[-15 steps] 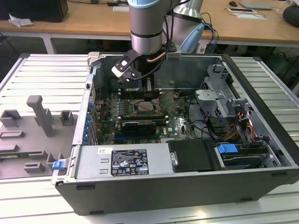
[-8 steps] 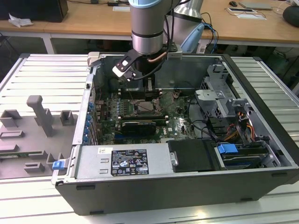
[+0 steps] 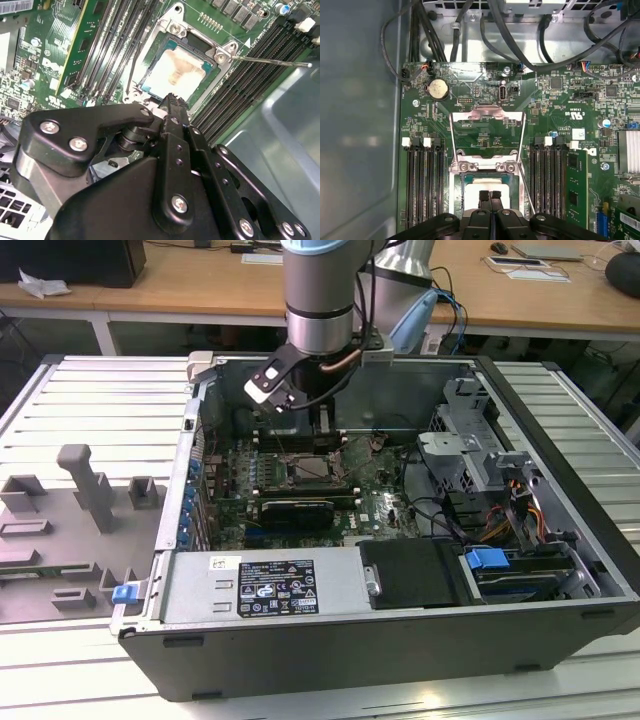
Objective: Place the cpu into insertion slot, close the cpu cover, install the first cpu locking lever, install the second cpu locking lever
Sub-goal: 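Close the cpu cover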
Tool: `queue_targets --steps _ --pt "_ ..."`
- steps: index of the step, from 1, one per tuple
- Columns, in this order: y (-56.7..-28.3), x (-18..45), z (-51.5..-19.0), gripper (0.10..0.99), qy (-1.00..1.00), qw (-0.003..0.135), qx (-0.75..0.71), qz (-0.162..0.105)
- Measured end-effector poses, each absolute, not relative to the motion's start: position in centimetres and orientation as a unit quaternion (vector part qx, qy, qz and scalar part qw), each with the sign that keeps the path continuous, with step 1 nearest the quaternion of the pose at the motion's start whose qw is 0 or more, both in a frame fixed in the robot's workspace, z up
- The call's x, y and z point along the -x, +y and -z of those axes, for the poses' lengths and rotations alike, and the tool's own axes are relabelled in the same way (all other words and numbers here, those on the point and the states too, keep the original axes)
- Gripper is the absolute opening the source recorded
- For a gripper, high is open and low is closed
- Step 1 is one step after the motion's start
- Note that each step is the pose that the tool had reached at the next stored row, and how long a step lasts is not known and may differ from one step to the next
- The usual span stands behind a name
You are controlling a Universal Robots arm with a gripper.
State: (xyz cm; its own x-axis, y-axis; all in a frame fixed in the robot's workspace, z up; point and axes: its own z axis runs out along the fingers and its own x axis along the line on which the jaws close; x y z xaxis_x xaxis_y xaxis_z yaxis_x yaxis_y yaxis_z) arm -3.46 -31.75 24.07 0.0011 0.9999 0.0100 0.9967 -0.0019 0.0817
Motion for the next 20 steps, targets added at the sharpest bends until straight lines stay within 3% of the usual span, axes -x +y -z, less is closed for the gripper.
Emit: queue_targets --steps 20 --pt "-31.8 -1.8 -26.1 0.106 0.706 0.024 -0.707 -0.031"
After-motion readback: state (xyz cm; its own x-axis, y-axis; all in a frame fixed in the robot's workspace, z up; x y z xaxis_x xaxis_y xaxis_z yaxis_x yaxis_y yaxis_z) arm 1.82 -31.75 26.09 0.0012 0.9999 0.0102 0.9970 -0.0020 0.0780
